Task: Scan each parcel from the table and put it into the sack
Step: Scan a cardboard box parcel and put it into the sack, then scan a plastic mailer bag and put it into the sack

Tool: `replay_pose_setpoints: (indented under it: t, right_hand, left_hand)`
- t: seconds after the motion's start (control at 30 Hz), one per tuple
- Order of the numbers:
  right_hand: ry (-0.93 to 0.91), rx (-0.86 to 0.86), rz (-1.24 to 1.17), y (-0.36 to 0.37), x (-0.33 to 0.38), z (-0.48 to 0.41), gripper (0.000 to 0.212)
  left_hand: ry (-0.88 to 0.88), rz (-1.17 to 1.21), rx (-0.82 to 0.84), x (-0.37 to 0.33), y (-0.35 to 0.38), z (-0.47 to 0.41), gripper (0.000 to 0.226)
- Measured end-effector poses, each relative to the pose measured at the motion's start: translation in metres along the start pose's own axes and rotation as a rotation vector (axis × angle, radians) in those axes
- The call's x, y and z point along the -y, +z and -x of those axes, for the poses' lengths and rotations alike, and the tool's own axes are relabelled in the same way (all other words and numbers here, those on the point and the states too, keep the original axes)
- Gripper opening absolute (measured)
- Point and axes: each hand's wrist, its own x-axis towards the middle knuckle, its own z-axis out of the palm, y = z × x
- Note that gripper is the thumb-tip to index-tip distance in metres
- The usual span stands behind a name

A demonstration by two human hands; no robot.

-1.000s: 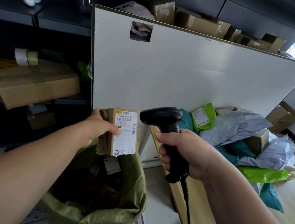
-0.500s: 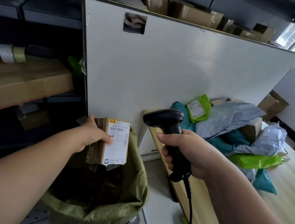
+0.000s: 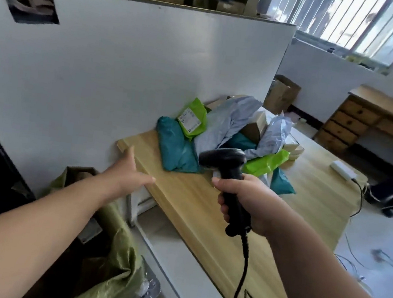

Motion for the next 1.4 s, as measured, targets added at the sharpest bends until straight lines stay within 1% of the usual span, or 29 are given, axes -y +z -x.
replay_pose_setpoints:
  t: [0.13,0.27,0.37,0.43,0.57,0.73,0.93,1.03,1.13,1.2,1.27,1.4]
  right_hand:
    - [-0.04,-0.098,-0.042,-0.061,-0.006,-0.009,0.019]
    - [-0.042,-0.157,-0.061,-0.119,-0.006,-0.027,0.02]
    - [-0.07,-0.145,-0.102,-0.155,-0.003,-0.05,0.021]
    - [-0.083,-0.121,-0.116,-0.169,0.002,-0.069,0.021]
    - [-0.098,-0.077,-0.133,-0.174,0.01,-0.115,0.018]
    - [-0.102,-0.041,-0.168,-0.16,0.017,-0.172,0.017]
    - [-0.095,-0.037,-0.18,-0.144,0.028,-0.223,0.018]
    - [-0.087,-0.045,-0.16,-0.137,0.031,-0.242,0.019]
    - [-0.079,-0.068,-0.117,-0.128,0.032,-0.259,0.018]
    - [-0.076,-0.071,-0.105,-0.122,0.033,-0.272,0.017]
    - [-0.072,-0.075,-0.09,-0.114,0.035,-0.285,0.017]
    - [-0.067,-0.097,-0.061,-0.104,0.036,-0.311,0.017]
  left_hand:
    - [0.133,-0.076,0.053,-0.065,0.049,-0.022,0.103]
    - [0.204,-0.143,0.058,-0.118,0.096,-0.05,0.093]
    - [0.221,-0.153,0.034,-0.15,0.123,-0.08,0.085]
    - [0.2,-0.173,-0.006,-0.164,0.135,-0.103,0.079]
    - [0.114,-0.205,-0.114,-0.172,0.144,-0.153,0.068]
    - [0.008,-0.213,-0.223,-0.165,0.143,-0.208,0.061]
    - [-0.064,-0.241,-0.243,-0.146,0.14,-0.263,0.063]
    - [-0.145,-0.13,-0.241,-0.136,0.145,-0.295,0.061]
    - [-0.321,0.115,-0.239,-0.118,0.154,-0.327,0.053]
    - [-0.403,0.289,-0.227,-0.103,0.159,-0.351,0.047]
    - [-0.438,0.423,-0.203,-0.092,0.162,-0.373,0.046]
    - [-0.461,0.602,-0.139,-0.077,0.165,-0.411,0.043]
